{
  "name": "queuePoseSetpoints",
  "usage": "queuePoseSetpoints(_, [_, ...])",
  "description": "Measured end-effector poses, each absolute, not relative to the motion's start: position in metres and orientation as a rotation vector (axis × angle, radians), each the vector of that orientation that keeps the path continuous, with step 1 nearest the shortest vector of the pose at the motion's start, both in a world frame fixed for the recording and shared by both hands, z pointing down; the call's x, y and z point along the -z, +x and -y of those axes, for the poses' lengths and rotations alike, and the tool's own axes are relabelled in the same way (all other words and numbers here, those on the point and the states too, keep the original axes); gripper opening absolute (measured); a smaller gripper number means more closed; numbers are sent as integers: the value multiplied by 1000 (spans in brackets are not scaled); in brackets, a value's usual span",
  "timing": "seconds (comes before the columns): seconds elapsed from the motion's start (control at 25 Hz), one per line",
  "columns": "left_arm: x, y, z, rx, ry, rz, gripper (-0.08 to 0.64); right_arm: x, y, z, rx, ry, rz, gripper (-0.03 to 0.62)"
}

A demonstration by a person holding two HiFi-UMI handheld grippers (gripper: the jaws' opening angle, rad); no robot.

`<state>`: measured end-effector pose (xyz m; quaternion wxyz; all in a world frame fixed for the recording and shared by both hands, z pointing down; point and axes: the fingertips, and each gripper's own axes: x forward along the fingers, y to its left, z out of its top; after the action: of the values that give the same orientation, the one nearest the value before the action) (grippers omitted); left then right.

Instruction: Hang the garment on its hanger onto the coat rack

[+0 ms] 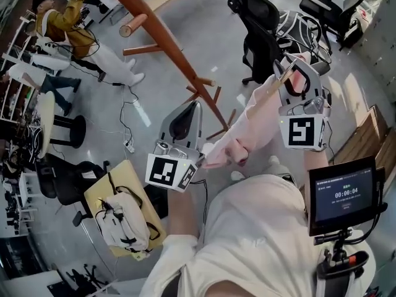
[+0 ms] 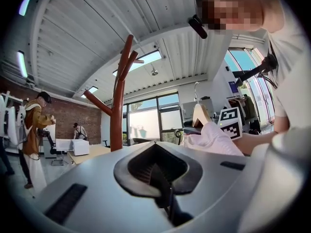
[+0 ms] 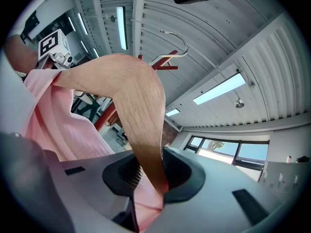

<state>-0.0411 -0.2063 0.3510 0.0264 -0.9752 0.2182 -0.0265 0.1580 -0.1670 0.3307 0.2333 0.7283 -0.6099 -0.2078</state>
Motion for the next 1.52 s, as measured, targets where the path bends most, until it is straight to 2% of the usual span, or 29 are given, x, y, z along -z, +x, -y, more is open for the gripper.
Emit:
queuePoseSetpoints(0.2, [-344, -23, 229, 71, -3001, -786, 6, -323, 179, 203, 608, 1945, 1760, 95])
queuePoseSetpoints(0.92, [-319, -78, 214, 92, -2822, -1072, 6, -226, 139, 258, 899, 1786, 2099, 94])
queuePoseSetpoints(1.52, [-310, -113, 203, 69, -2718, -1292, 6, -166, 114, 326, 913, 1606, 2402, 92])
